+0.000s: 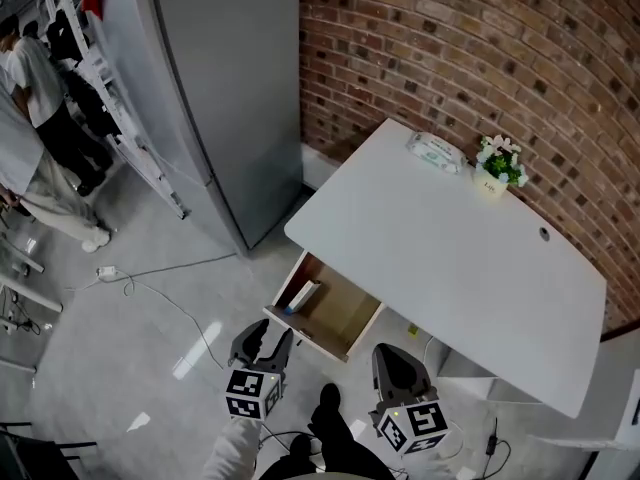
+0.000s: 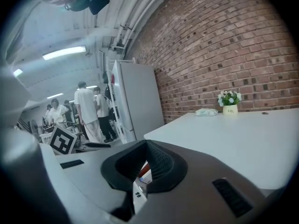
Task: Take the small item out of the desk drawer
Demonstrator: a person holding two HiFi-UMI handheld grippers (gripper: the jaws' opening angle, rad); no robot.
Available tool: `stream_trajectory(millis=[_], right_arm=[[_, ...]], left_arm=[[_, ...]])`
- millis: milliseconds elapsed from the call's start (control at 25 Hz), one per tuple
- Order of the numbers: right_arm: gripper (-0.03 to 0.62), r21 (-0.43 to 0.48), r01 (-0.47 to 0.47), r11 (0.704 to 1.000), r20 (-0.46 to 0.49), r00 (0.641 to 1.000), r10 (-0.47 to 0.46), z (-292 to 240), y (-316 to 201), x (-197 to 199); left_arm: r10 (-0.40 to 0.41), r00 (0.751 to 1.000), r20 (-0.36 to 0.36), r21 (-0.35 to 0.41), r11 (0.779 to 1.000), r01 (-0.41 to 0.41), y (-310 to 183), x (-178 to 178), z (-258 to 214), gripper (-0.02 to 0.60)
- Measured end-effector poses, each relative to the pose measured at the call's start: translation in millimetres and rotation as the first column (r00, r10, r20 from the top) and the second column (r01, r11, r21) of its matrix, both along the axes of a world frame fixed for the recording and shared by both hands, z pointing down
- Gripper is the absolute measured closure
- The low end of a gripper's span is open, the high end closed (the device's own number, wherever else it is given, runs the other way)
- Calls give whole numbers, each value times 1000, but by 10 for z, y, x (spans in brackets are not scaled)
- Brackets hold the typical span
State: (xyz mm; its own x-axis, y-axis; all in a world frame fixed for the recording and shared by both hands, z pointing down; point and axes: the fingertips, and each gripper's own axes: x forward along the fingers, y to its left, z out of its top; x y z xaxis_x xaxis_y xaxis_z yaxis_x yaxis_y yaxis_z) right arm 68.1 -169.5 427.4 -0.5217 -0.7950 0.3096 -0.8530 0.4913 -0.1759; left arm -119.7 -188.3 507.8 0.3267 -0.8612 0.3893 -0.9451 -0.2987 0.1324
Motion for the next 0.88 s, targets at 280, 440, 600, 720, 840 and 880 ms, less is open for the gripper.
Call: stream_trajectory(millis=[280,440,600,720,840,880], right_arm=[[568,-23,41,999,5,999,-41,181,-396,63],[568,-40,35,999,18,999,-34,244,-515,86],[568,-71,23,997,45,999,-19,353,-589,36],[568,-90,26,996,50,999,-22,490,-670,-60],[568,-112,31,993,51,998,-26,638,-766,-143],[568,-123,28,992,54,998,-21,701,-791,-170]], left_arm=[[34,998,58,-59,998,-30,-469,103,377,373],[66,994,85,-109,992,-56,-646,183,623,373],[99,990,96,-161,983,-83,-741,229,864,373],[121,986,111,-192,976,-98,-833,217,1055,371],[142,983,116,-226,968,-113,-936,214,1269,362],[155,981,119,-239,963,-123,-964,215,1345,362]])
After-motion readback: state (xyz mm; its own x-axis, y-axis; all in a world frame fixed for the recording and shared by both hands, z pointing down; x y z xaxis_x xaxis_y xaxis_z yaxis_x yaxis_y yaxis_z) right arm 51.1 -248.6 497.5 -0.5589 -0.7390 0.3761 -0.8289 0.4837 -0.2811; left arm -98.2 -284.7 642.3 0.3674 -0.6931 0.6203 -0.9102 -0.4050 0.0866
